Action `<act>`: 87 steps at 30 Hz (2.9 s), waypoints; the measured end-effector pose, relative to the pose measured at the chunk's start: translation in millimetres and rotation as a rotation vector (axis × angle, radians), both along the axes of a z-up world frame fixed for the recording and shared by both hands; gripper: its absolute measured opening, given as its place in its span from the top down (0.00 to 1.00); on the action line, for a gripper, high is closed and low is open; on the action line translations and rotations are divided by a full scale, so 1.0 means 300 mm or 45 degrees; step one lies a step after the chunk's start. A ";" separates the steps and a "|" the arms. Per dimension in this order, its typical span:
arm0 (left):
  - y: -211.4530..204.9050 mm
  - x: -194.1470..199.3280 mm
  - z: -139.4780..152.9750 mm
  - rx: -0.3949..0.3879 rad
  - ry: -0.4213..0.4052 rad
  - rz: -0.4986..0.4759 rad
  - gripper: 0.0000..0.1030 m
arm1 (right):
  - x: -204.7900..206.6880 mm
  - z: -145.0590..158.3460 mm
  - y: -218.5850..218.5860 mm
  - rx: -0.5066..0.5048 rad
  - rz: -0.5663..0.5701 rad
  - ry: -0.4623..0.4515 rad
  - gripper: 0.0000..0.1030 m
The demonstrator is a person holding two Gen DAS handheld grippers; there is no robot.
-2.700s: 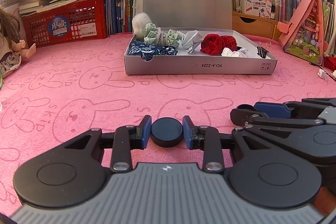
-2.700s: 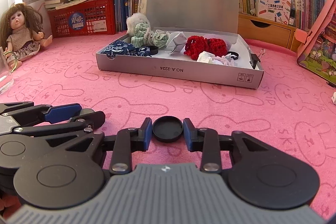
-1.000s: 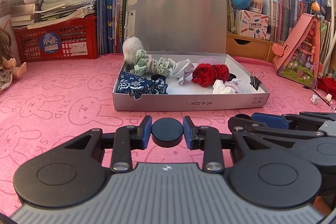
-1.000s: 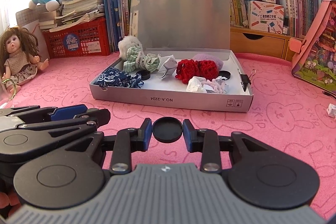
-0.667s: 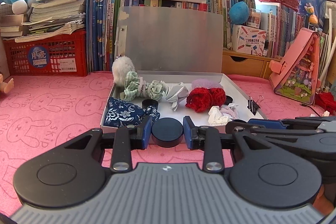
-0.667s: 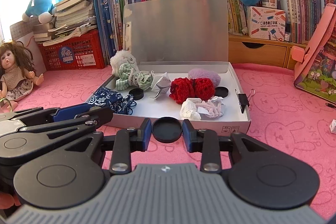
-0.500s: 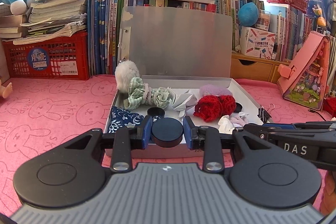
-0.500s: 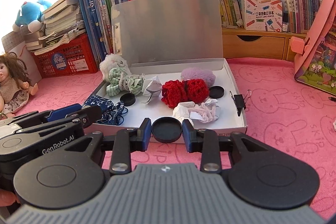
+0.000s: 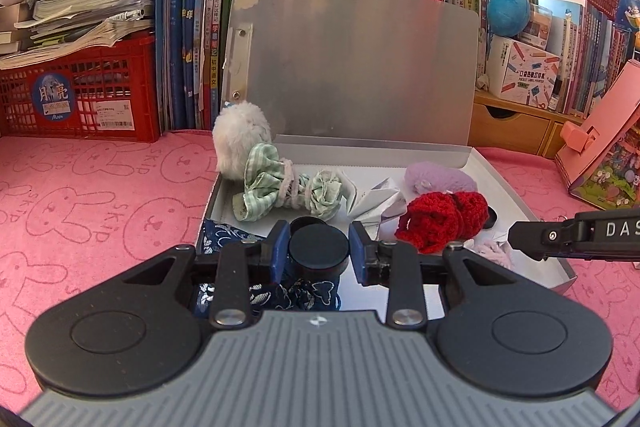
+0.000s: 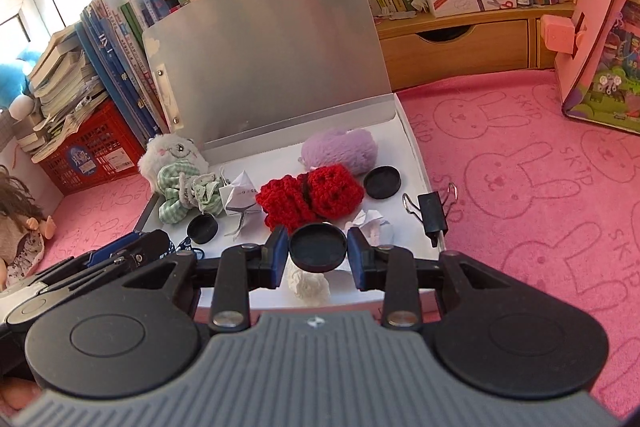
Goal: Organize objects
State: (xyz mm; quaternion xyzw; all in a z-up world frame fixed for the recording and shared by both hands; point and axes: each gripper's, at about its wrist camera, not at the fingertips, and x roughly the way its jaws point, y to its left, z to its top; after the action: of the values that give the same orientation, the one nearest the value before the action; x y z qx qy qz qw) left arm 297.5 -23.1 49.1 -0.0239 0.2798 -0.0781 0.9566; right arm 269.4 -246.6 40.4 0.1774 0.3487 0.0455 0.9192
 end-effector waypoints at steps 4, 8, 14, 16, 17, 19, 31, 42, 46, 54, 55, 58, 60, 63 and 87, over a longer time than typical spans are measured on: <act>0.005 0.049 -0.024 -0.013 0.025 0.010 0.64 | 0.045 -0.012 -0.016 0.046 -0.005 0.024 0.64; -0.018 0.104 -0.052 -0.004 0.038 0.054 0.64 | 0.096 -0.026 0.016 -0.011 -0.009 0.037 0.64; -0.047 0.159 -0.090 0.052 0.051 0.062 0.64 | 0.147 -0.048 0.055 -0.086 -0.004 0.043 0.64; -0.044 0.170 -0.101 0.057 0.061 0.067 0.64 | 0.156 -0.059 0.060 -0.084 0.001 0.051 0.64; -0.043 0.173 -0.105 0.063 0.056 0.066 0.64 | 0.159 -0.063 0.063 -0.085 0.002 0.055 0.64; -0.045 0.180 -0.108 0.084 0.047 0.064 0.64 | 0.168 -0.073 0.072 -0.099 0.006 0.059 0.64; -0.085 0.303 -0.103 0.165 0.091 0.048 0.64 | 0.253 -0.080 0.106 -0.150 -0.021 0.091 0.63; -0.069 0.275 -0.081 0.175 0.093 0.039 0.62 | 0.232 -0.082 0.100 -0.146 -0.003 0.101 0.47; -0.060 0.262 -0.078 0.187 0.102 0.040 0.51 | 0.212 -0.067 0.106 -0.169 0.002 0.083 0.46; -0.042 0.222 -0.026 0.154 0.064 0.030 0.32 | 0.170 -0.018 0.100 -0.204 0.001 0.028 0.36; -0.042 0.215 -0.018 0.154 0.057 0.026 0.28 | 0.165 -0.012 0.097 -0.209 -0.006 0.021 0.35; -0.045 0.192 0.008 0.151 0.041 0.020 0.19 | 0.149 0.003 0.089 -0.209 -0.017 0.007 0.33; -0.044 0.179 0.023 0.149 0.029 0.018 0.16 | 0.137 0.012 0.085 -0.210 -0.020 -0.003 0.32; -0.039 0.163 0.041 0.146 0.013 0.013 0.10 | 0.118 0.024 0.084 -0.230 -0.022 -0.020 0.29; -0.008 -0.041 0.103 0.105 -0.085 0.040 0.00 | -0.099 0.056 0.063 -0.315 -0.063 -0.110 0.13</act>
State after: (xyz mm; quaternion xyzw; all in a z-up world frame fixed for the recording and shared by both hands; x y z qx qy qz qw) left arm 285.1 -25.5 80.0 0.0139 0.2505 -0.0523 0.9666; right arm 239.9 -227.7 57.1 0.0690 0.3071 -0.0128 0.9491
